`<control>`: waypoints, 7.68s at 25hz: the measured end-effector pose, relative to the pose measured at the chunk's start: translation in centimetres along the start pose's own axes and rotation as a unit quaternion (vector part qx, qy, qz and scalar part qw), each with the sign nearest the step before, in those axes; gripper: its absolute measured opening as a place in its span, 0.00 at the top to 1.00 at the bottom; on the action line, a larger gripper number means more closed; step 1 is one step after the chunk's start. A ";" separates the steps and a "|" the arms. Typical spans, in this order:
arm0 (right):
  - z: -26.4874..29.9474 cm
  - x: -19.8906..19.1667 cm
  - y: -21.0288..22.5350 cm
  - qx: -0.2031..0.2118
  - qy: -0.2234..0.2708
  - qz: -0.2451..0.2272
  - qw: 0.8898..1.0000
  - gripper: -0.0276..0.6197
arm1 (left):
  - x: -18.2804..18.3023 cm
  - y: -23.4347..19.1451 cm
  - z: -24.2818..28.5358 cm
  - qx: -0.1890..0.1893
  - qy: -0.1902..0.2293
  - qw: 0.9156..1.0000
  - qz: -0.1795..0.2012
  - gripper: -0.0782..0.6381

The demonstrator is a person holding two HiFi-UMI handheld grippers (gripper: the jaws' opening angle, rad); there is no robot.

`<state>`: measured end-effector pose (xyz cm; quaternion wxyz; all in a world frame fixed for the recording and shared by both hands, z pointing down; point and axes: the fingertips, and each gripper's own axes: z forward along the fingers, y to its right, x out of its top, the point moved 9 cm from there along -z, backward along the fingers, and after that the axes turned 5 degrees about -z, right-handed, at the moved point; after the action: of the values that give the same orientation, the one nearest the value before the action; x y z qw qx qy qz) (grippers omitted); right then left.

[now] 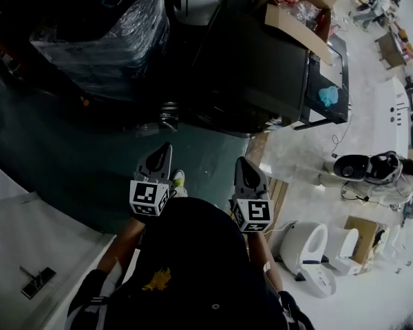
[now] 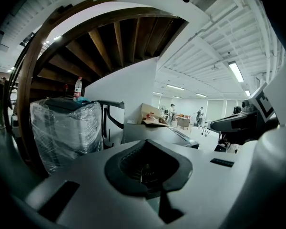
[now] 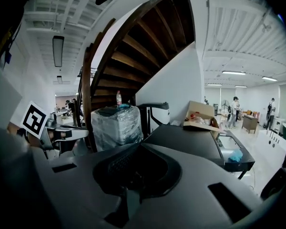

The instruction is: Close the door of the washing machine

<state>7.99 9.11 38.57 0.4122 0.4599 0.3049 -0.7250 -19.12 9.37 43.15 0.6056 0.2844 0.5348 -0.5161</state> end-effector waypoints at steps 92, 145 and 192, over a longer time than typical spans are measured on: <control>9.4 -5.4 -4.7 0.048 -0.113 0.068 0.990 0.92 | -25.4 -26.4 25.0 0.010 -0.431 0.885 0.178 0.46; 2.9 -6.0 1.3 -0.010 -0.081 0.089 0.993 0.92 | -28.9 -7.6 19.0 -0.051 -0.550 0.831 0.071 0.49; -3.9 -13.3 12.5 -0.103 -0.118 0.165 0.974 0.92 | -28.9 10.0 35.5 -0.091 -0.457 0.855 -0.229 0.61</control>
<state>23.68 10.58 48.49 0.6043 0.3704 0.2471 -0.6608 5.77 -10.10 77.67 0.6698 -0.1704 0.2926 -0.6608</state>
